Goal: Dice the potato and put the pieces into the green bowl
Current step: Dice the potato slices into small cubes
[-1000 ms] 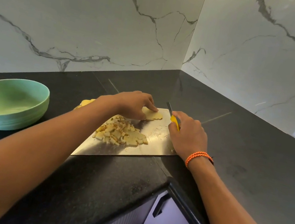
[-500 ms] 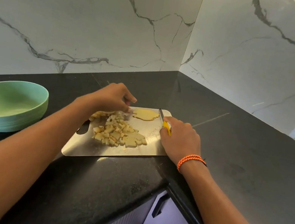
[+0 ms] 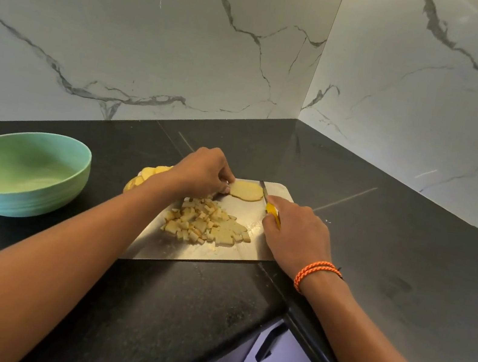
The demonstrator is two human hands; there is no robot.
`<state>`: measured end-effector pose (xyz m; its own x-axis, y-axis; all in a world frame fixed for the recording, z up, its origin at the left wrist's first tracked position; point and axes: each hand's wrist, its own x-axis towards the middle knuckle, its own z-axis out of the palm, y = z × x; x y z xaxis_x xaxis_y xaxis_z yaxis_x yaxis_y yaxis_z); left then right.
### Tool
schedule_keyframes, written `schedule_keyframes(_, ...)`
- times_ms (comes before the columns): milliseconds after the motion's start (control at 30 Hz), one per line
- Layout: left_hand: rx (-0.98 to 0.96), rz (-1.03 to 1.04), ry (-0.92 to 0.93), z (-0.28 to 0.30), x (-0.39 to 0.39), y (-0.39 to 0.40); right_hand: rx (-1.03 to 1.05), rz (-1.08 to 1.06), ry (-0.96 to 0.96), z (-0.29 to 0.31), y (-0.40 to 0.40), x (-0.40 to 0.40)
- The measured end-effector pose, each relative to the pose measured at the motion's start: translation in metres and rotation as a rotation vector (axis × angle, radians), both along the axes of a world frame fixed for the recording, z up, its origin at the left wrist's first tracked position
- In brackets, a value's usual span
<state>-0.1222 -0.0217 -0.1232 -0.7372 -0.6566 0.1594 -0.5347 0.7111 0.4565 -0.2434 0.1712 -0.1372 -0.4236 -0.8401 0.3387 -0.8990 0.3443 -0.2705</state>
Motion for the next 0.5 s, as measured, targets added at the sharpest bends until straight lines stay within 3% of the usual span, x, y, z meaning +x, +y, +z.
schedule_keyframes(167, 0.031, -0.032, 0.001, 0.001, 0.003, -0.004, -0.013, -0.046, -0.001, 0.002, 0.004, -0.001)
schedule_keyframes(500, -0.102, 0.032, -0.001, -0.005, -0.005, 0.006, -0.063, -0.046, -0.001, 0.007, 0.006, 0.004)
